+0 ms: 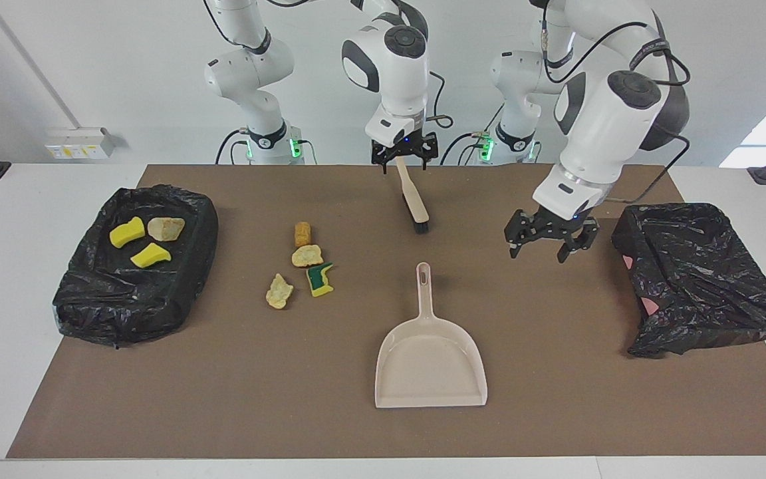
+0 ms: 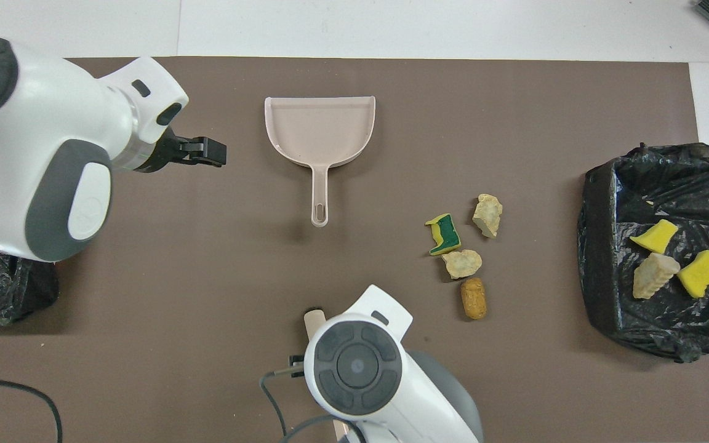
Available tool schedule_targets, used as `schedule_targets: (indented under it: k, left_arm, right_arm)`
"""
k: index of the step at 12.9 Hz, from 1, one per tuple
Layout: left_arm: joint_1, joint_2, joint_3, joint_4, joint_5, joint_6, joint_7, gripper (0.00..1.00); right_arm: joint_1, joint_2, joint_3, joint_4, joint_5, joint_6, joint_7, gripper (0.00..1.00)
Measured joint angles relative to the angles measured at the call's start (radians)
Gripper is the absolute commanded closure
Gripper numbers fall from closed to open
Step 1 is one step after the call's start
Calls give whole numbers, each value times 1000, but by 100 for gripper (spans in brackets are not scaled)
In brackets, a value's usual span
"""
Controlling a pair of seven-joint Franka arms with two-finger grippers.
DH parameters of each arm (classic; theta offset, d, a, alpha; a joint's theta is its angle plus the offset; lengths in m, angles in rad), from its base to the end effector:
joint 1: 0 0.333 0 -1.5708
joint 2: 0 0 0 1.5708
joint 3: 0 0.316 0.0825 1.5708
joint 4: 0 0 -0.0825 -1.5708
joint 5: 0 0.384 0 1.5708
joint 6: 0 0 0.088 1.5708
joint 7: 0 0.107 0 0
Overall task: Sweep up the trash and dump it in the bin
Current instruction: 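Grasp the dustpan handle with the left gripper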
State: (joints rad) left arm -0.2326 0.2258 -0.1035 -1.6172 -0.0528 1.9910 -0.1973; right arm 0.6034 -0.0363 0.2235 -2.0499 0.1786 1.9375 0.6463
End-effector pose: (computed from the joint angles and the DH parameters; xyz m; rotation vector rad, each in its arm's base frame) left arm 0.6105 -0.2107 0.5067 3.0213 -0.1762 0.1890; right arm 0.3517 0.4014 0.4488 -3.0628 -0.1679 0.2484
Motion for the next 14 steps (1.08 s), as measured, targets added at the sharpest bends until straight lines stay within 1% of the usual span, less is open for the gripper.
schedule_targets:
  k: [1, 3, 5, 7, 9, 11, 13, 14]
  left_arm:
    - [-25, 27, 0, 4, 0, 25, -31, 0]
    - [-82, 84, -1, 11, 2, 98, -94, 0]
    - [-133, 136, -1, 16, 7, 141, -131, 0]
    - [-168, 167, -1, 18, 10, 184, -168, 0]
    - [-195, 185, -1, 18, 25, 207, -229, 0]
    - [-213, 201, -1, 19, 51, 212, -253, 0]
    - [-228, 236, 0, 23, 65, 213, -264, 0]
    - [-233, 254, 1, 29, 72, 215, -266, 3]
  right_arm:
    - [25, -35, 0, -71, 16, 27, -11, 0]
    - [78, -77, 1, -191, 48, 98, -14, 0]
    - [137, -80, 2, -284, 76, 218, -15, 0]
    - [193, -59, 3, -351, 81, 325, -11, 0]
    - [208, -25, 2, -374, 82, 396, -11, 0]
    - [204, 2, 0, -373, 82, 427, -11, 0]
    - [205, 6, -1, -371, 82, 427, -11, 12]
    - [205, 6, -1, -371, 82, 427, -11, 13]
